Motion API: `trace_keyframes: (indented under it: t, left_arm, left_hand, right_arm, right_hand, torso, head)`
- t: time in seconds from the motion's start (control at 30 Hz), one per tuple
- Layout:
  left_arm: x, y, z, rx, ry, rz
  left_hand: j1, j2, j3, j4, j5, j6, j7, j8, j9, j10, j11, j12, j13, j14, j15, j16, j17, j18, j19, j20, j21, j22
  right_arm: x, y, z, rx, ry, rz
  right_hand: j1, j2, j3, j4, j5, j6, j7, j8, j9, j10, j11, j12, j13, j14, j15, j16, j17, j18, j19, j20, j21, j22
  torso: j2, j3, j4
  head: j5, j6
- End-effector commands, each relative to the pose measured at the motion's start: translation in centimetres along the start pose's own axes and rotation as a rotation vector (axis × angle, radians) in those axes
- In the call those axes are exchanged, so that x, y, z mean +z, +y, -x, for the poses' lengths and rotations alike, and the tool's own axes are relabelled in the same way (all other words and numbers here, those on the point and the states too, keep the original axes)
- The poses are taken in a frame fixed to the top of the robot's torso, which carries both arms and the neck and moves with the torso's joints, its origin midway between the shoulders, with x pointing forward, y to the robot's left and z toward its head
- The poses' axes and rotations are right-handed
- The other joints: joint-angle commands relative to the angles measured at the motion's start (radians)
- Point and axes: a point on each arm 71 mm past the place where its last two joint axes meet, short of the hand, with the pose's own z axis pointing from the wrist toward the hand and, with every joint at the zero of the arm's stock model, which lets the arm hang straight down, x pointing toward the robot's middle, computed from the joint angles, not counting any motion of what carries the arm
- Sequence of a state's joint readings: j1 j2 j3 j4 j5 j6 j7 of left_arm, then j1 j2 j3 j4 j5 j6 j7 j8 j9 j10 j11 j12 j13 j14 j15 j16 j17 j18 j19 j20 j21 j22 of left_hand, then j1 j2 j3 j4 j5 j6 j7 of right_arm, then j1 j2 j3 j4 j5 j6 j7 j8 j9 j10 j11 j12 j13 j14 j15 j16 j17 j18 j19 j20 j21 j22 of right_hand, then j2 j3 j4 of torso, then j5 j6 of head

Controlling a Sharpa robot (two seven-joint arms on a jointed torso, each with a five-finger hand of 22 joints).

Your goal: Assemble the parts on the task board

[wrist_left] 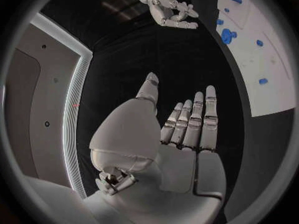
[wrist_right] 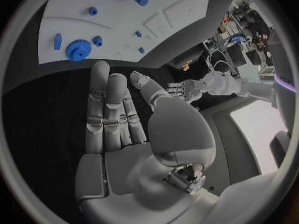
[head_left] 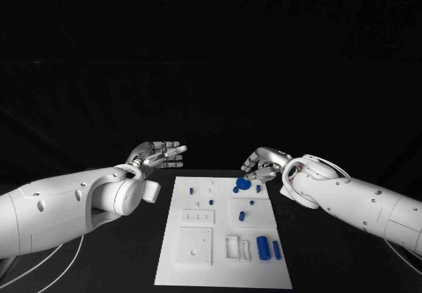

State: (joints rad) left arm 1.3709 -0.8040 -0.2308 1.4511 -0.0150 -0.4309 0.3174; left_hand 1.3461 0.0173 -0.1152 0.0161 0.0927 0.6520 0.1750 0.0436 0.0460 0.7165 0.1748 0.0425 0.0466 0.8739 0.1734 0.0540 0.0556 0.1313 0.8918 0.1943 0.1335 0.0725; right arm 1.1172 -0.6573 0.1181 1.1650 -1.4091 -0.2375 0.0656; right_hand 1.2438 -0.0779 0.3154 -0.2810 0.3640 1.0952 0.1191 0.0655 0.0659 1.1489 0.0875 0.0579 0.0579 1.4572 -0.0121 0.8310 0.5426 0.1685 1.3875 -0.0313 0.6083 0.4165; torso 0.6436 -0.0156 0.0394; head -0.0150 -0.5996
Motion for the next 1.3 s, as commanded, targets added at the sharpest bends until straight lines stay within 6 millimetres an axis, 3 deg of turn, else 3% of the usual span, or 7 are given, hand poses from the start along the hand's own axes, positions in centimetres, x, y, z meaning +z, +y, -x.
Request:
trace_keyframes:
  t: [0.03,0.1,0.2,0.37,0.73,0.8,1.3]
  left_arm:
    - [-0.3,-0.9,-0.7,0.029,0.055,-0.059]
    - [-0.5,-1.3,-0.9,0.029,0.061,-0.072]
    - [-0.7,-1.7,-1.2,0.025,0.069,-0.091]
    - [-0.9,-2.5,-1.5,0.013,0.079,-0.114]
    - [-1.2,-3.5,-2.2,-0.005,0.111,-0.128]
    - [-1.3,-3.6,-2.3,-0.007,0.117,-0.130]
    - [-1.4,-3.9,-2.6,-0.011,0.131,-0.116]
  left_hand:
    - [-0.003,0.011,0.001,-0.009,0.004,0.005,0.002,0.004,0.002,0.006,0.006,0.006,0.001,0.011,0.004,0.004,0.001,-0.019,0.002,-0.008,0.006,-0.001]
    - [-0.002,0.017,0.000,-0.015,0.012,0.028,0.008,0.005,0.003,0.048,0.011,0.007,0.003,0.050,0.007,0.005,0.003,-0.019,0.010,-0.012,0.010,0.000]
    - [-0.002,0.030,-0.006,-0.025,0.050,0.116,0.007,0.009,0.006,0.193,0.010,0.012,0.009,0.101,0.006,0.008,0.004,-0.022,0.023,-0.018,0.017,0.001]
    - [-0.003,0.052,-0.026,-0.044,0.085,0.235,-0.009,0.013,0.012,0.325,-0.015,0.018,0.013,0.193,-0.019,0.008,0.007,-0.034,0.069,-0.048,0.048,0.005]
    - [-0.004,0.063,-0.038,-0.059,0.090,0.264,-0.013,0.016,0.014,0.340,-0.021,0.018,0.012,0.211,-0.026,0.011,0.008,-0.043,0.075,-0.057,0.058,0.002]
    - [-0.004,0.066,-0.039,-0.061,0.091,0.328,-0.018,0.018,0.020,0.341,-0.022,0.018,0.012,0.212,-0.027,0.010,0.008,-0.045,0.075,-0.058,0.059,0.002]
    - [-0.004,0.073,-0.040,-0.067,0.098,0.312,-0.013,0.019,0.020,0.342,-0.022,0.018,0.012,0.218,-0.028,0.012,0.008,-0.045,0.077,-0.060,0.062,0.002]
  right_arm:
    - [0.4,0.2,-0.2,-0.195,-0.007,-0.053]
    - [0.6,0.3,-0.3,-0.215,-0.019,-0.060]
    - [0.8,0.4,-0.4,-0.237,-0.032,-0.065]
    - [1.0,0.6,-0.6,-0.279,-0.050,-0.071]
    - [1.3,0.7,-1.2,-0.332,-0.052,-0.081]
    - [1.4,0.8,-1.4,-0.337,-0.050,-0.082]
    - [1.3,1.0,-2.4,-0.365,-0.017,-0.085]
  right_hand:
    - [-0.003,-0.017,0.033,0.001,-0.015,-0.005,0.001,-0.003,-0.001,-0.007,0.001,0.001,0.000,-0.008,0.002,0.016,-0.004,-0.008,0.009,-0.001,-0.002,0.013]
    - [-0.003,-0.022,0.045,0.002,-0.024,-0.007,0.003,-0.003,-0.001,-0.010,0.002,0.000,0.000,-0.010,0.001,0.021,-0.007,-0.007,0.012,0.000,-0.006,0.019]
    - [-0.004,-0.026,0.070,0.004,-0.038,-0.008,0.004,-0.004,-0.001,-0.014,0.003,0.001,0.000,-0.012,0.002,0.029,-0.010,-0.004,0.017,0.000,-0.013,0.026]
    - [-0.001,-0.035,0.085,0.007,-0.050,-0.007,0.004,-0.003,-0.001,-0.015,0.003,0.000,0.000,-0.015,0.002,0.039,-0.015,-0.003,0.024,0.001,-0.024,0.039]
    - [0.003,-0.051,0.115,0.016,-0.067,-0.005,0.005,-0.003,-0.001,-0.009,0.003,0.000,0.000,-0.018,0.002,0.052,-0.023,-0.003,0.035,0.000,-0.053,0.077]
    - [0.005,-0.052,0.114,0.016,-0.071,-0.005,0.004,-0.004,-0.001,-0.011,0.003,0.000,0.000,-0.018,0.002,0.052,-0.024,-0.003,0.035,0.000,-0.058,0.083]
    - [0.007,-0.061,0.139,0.021,-0.083,0.004,0.003,-0.003,-0.001,0.001,0.000,0.000,0.000,-0.018,0.000,0.051,-0.028,-0.005,0.038,-0.002,-0.082,0.127]
  torso:
    - [0.032,-0.0018,0.0179]
    - [0.041,-0.0024,0.0226]
    - [0.052,-0.0028,0.0286]
    - [0.069,-0.0028,0.0357]
    - [0.090,-0.0040,0.0459]
    - [0.093,-0.0040,0.0477]
    - [0.109,-0.0027,0.0519]
  head:
    - [-0.007,0.004]
    - [-0.010,0.008]
    - [-0.014,0.008]
    - [-0.021,0.011]
    - [-0.029,0.019]
    - [-0.028,0.020]
    - [-0.032,0.023]
